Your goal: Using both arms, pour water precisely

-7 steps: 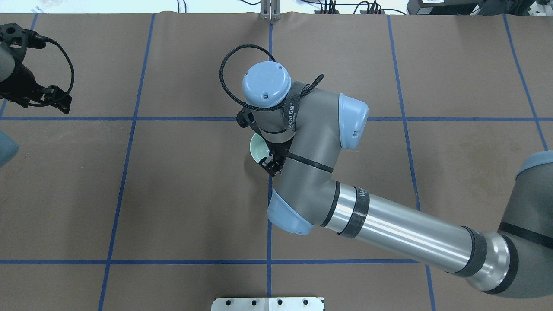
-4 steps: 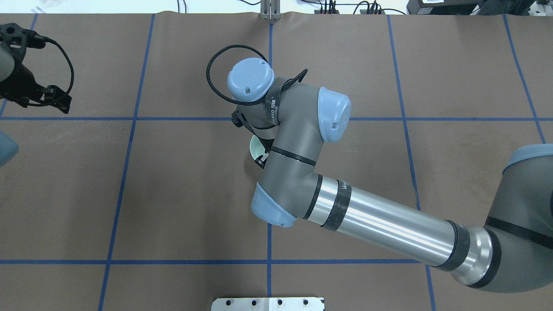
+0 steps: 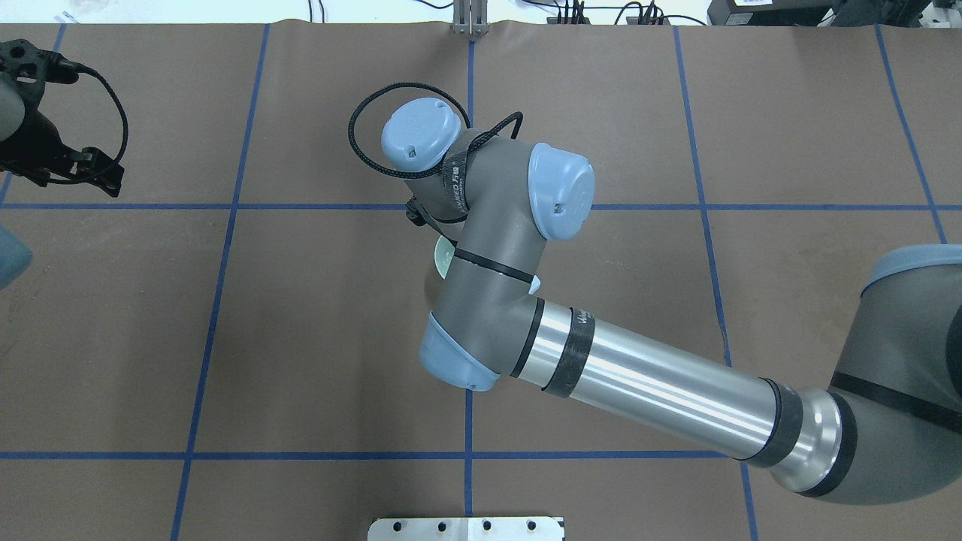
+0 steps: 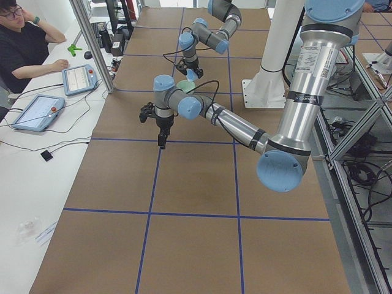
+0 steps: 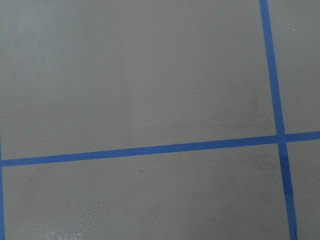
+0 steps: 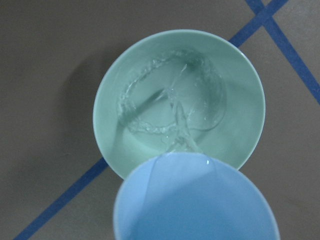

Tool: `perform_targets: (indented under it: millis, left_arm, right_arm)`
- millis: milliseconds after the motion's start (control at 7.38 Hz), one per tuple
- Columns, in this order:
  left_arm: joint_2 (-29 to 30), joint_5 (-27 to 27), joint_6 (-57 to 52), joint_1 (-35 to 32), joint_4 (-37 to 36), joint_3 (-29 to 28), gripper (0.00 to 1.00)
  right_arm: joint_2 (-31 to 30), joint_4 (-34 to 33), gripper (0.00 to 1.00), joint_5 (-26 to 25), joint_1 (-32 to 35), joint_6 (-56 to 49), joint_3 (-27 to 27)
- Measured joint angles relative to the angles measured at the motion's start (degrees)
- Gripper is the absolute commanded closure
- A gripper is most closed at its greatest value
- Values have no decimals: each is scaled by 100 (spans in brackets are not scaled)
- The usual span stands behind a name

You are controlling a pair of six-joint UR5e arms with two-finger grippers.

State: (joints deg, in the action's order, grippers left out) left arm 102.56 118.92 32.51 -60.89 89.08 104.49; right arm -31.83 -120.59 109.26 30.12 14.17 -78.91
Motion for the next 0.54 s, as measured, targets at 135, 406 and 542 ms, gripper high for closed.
perform_targets:
  millis: [135,406,542]
  left_arm:
    - [0,0,3,-1,0,-1,0]
    - [1,0,2,-2,0,-7,0]
    - [1,0,2,-2,-2,-10,0]
  right_arm:
    - [61,-100,100,-7,-3,-60,94]
    - [138,-159,100,-22,-4,-131,161]
    - [145,-146,100,-22,4,-144,137]
